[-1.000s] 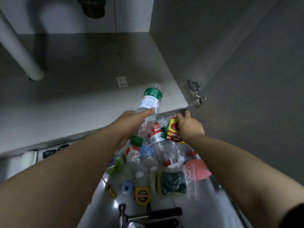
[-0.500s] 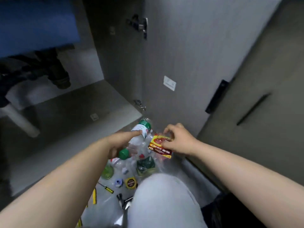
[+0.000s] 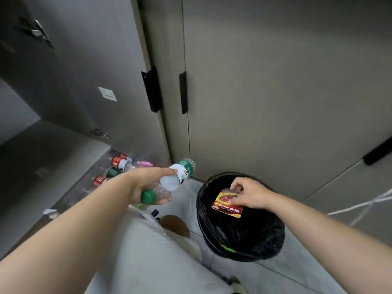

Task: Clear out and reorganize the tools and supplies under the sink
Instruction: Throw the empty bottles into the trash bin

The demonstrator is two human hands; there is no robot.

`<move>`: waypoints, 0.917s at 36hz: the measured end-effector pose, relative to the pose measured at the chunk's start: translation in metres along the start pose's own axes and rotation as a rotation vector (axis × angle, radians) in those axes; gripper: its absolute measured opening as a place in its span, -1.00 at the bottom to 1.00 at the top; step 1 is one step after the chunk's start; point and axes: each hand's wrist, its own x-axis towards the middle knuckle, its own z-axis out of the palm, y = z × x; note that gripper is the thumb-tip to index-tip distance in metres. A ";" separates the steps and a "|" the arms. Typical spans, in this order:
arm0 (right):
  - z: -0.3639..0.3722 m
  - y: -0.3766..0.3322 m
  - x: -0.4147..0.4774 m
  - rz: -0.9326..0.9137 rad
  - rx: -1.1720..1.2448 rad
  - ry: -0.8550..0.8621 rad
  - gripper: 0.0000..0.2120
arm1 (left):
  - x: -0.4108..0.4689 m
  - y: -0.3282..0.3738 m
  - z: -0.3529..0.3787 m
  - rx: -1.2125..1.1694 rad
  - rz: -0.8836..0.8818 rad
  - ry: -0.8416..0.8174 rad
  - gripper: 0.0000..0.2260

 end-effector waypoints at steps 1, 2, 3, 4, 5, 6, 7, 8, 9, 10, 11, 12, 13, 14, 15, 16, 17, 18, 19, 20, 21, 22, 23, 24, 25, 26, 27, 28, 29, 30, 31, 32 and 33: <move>0.005 0.010 -0.001 0.030 -0.029 0.032 -0.63 | 0.002 0.002 0.008 0.007 -0.005 -0.010 -0.48; 0.011 0.019 -0.003 0.056 -0.049 0.058 -0.63 | 0.003 0.003 0.015 0.011 -0.006 -0.021 -0.48; 0.016 0.028 -0.003 0.077 -0.060 0.070 -0.61 | 0.004 0.004 0.021 0.013 -0.003 -0.031 -0.48; 0.022 0.035 -0.004 0.093 -0.062 0.070 -0.59 | 0.005 0.003 0.026 0.010 0.005 -0.045 -0.49; 0.028 0.040 -0.004 0.107 -0.054 0.068 -0.55 | 0.007 0.002 0.029 0.000 0.021 -0.062 -0.51; 0.033 0.044 -0.004 0.119 -0.034 0.070 -0.51 | 0.008 0.001 0.032 -0.013 0.042 -0.082 -0.53; 0.037 0.047 -0.004 0.130 -0.006 0.078 -0.47 | 0.009 0.000 0.034 -0.019 0.064 -0.103 -0.55; 0.040 0.050 -0.003 0.139 0.019 0.095 -0.45 | 0.010 -0.001 0.034 -0.012 0.079 -0.123 -0.55; 0.041 0.052 -0.002 0.149 0.037 0.121 -0.46 | 0.010 -0.002 0.035 0.006 0.086 -0.138 -0.55; 0.041 0.053 -0.001 0.154 0.057 0.154 -0.50 | 0.011 -0.003 0.035 0.025 0.089 -0.141 -0.54; 0.040 0.052 0.001 0.154 0.092 0.185 -0.58 | 0.011 -0.004 0.035 0.039 0.090 -0.134 -0.53; 0.038 0.050 0.003 0.153 0.150 0.208 -0.67 | 0.011 -0.005 0.037 0.049 0.094 -0.127 -0.52; 0.035 0.045 0.003 0.152 0.233 0.221 -0.78 | 0.011 -0.005 0.038 0.055 0.099 -0.128 -0.53; 0.031 0.038 0.003 0.149 0.342 0.222 -0.88 | 0.011 -0.006 0.040 0.055 0.104 -0.136 -0.53; 0.027 0.030 0.003 0.143 0.469 0.203 -0.93 | 0.010 -0.006 0.043 0.048 0.110 -0.143 -0.54; 0.023 0.020 0.001 0.136 0.596 0.166 -0.91 | 0.010 -0.006 0.045 0.033 0.115 -0.150 -0.55; 0.019 0.010 -0.002 0.127 0.714 0.114 -0.87 | 0.011 -0.006 0.047 0.014 0.119 -0.159 -0.55; 0.015 0.000 -0.004 0.110 0.819 0.052 -0.81 | 0.011 -0.006 0.050 -0.003 0.121 -0.173 -0.56; 0.010 -0.010 -0.007 0.088 0.912 -0.018 -0.74 | 0.010 -0.006 0.052 -0.016 0.125 -0.187 -0.56; 0.007 -0.019 -0.011 0.066 0.988 -0.101 -0.67 | 0.010 -0.005 0.054 -0.027 0.133 -0.200 -0.55; 0.004 -0.026 -0.014 0.049 1.035 -0.190 -0.59 | 0.010 -0.004 0.056 -0.045 0.145 -0.211 -0.56; 0.003 -0.033 -0.018 0.032 1.050 -0.277 -0.51 | 0.009 -0.002 0.058 -0.070 0.163 -0.218 -0.56; 0.002 -0.040 -0.021 0.010 1.042 -0.353 -0.45 | 0.008 0.000 0.059 -0.092 0.187 -0.227 -0.58; 0.002 -0.045 -0.025 -0.014 1.029 -0.411 -0.39 | 0.007 0.003 0.061 -0.102 0.217 -0.235 -0.59; 0.004 -0.050 -0.028 -0.033 1.010 -0.438 -0.34 | 0.005 0.005 0.062 -0.103 0.245 -0.242 -0.61; 0.006 -0.054 -0.030 -0.045 0.986 -0.432 -0.33 | 0.003 0.006 0.063 -0.103 0.267 -0.244 -0.61; 0.008 -0.056 -0.032 -0.047 0.959 -0.392 -0.34 | 0.003 0.008 0.065 -0.101 0.280 -0.242 -0.61; 0.009 -0.057 -0.033 -0.041 0.935 -0.330 -0.37 | 0.002 0.008 0.066 -0.085 0.288 -0.238 -0.61; 0.007 -0.056 -0.034 -0.027 0.916 -0.262 -0.41 | 0.002 0.009 0.067 -0.044 0.293 -0.232 -0.61; 0.003 -0.054 -0.036 -0.014 0.898 -0.205 -0.45 | 0.003 0.009 0.068 0.019 0.295 -0.225 -0.61; -0.004 -0.050 -0.038 -0.009 0.872 -0.166 -0.49 | 0.003 0.010 0.068 0.087 0.293 -0.216 -0.60; -0.012 -0.045 -0.042 -0.010 0.833 -0.140 -0.54 | 0.004 0.010 0.069 0.140 0.285 -0.204 -0.60; -0.023 -0.039 -0.046 -0.013 0.783 -0.119 -0.59 | 0.006 0.010 0.069 0.170 0.274 -0.189 -0.59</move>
